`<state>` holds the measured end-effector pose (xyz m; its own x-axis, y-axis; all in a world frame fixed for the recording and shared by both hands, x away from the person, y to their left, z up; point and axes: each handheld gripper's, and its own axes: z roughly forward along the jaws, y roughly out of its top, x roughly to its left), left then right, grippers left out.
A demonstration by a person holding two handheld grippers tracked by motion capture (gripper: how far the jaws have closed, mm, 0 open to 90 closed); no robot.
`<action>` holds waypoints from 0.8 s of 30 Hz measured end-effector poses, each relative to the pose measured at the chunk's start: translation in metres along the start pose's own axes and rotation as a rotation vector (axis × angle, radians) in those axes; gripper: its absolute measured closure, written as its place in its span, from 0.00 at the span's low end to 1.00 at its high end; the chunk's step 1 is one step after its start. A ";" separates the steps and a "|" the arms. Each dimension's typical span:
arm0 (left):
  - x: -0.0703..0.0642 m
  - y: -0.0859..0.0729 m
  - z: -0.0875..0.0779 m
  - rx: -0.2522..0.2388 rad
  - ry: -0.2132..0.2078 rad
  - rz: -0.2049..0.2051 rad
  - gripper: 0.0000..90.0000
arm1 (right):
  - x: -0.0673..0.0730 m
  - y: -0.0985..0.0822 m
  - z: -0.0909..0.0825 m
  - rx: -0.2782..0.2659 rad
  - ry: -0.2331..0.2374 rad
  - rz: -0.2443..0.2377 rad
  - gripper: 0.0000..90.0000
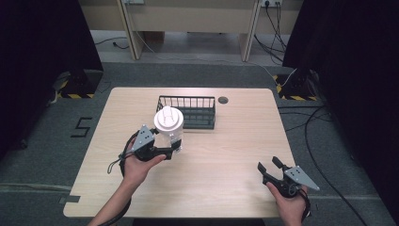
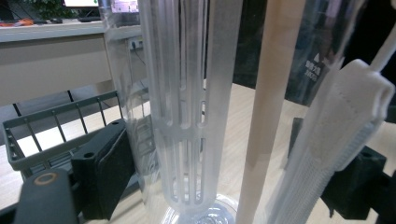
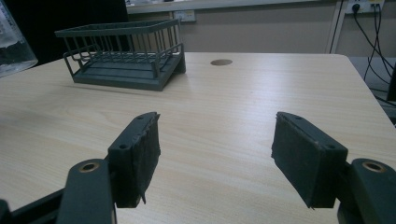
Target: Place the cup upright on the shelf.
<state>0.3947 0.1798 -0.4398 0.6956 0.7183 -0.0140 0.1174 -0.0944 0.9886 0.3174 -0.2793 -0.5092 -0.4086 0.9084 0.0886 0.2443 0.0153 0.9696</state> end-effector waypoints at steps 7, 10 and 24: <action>0.005 0.003 0.007 -0.007 0.016 -0.014 0.17 | -0.001 0.000 -0.001 -0.001 -0.002 -0.006 0.36; 0.007 0.004 0.009 -0.009 0.022 -0.017 0.17 | 0.000 0.000 -0.001 -0.003 0.001 0.000 0.36; 0.017 0.019 0.019 -0.022 0.042 -0.005 0.17 | 0.000 0.001 -0.002 -0.006 -0.006 0.002 0.37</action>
<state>0.4222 0.1777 -0.4244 0.6644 0.7473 -0.0130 0.1050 -0.0761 0.9916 0.3157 -0.2806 -0.5082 -0.4025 0.9110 0.0895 0.2400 0.0107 0.9707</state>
